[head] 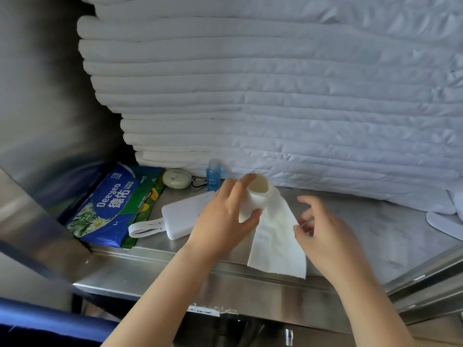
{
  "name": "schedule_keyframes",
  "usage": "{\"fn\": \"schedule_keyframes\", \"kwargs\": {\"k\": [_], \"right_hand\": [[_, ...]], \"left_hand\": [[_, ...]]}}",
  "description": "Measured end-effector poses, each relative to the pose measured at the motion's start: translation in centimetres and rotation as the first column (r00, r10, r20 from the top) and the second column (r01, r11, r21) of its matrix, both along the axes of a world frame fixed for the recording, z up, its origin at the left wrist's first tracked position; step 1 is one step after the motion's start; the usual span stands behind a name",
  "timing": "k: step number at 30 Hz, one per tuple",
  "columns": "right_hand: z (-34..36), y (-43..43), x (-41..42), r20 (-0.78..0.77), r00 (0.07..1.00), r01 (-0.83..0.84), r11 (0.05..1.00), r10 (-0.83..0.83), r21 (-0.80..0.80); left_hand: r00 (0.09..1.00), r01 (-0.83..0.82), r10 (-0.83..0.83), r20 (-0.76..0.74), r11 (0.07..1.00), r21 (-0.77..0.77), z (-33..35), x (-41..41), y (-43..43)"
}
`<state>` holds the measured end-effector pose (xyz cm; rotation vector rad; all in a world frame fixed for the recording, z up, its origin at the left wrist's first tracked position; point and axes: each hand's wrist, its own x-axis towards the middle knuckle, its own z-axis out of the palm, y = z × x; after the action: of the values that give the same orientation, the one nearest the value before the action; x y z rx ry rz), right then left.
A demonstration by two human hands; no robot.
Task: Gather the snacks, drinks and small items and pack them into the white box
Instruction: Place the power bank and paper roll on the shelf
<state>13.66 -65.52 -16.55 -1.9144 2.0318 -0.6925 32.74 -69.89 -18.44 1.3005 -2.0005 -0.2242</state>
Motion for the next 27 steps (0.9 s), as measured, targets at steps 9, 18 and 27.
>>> {"fn": "schedule_keyframes", "kwargs": {"k": [9, 18, 27], "right_hand": [[0.0, 1.0, -0.2, -0.121, 0.991, 0.06, 0.995, -0.051, 0.074], [0.2, 1.7, -0.2, -0.163, 0.976, 0.144, 0.989, -0.148, -0.04], [0.4, 2.7, -0.1, -0.101, 0.967, 0.213, 0.959, -0.234, -0.186]], "left_hand": [[0.999, -0.043, 0.042, 0.013, 0.997, 0.059, -1.3, -0.2, 0.3], [0.993, -0.081, 0.077, 0.088, 0.996, 0.042, -0.9, 0.2, 0.2], [0.975, 0.006, 0.037, 0.218, 0.982, -0.19, -0.7, -0.5, 0.4]]}}
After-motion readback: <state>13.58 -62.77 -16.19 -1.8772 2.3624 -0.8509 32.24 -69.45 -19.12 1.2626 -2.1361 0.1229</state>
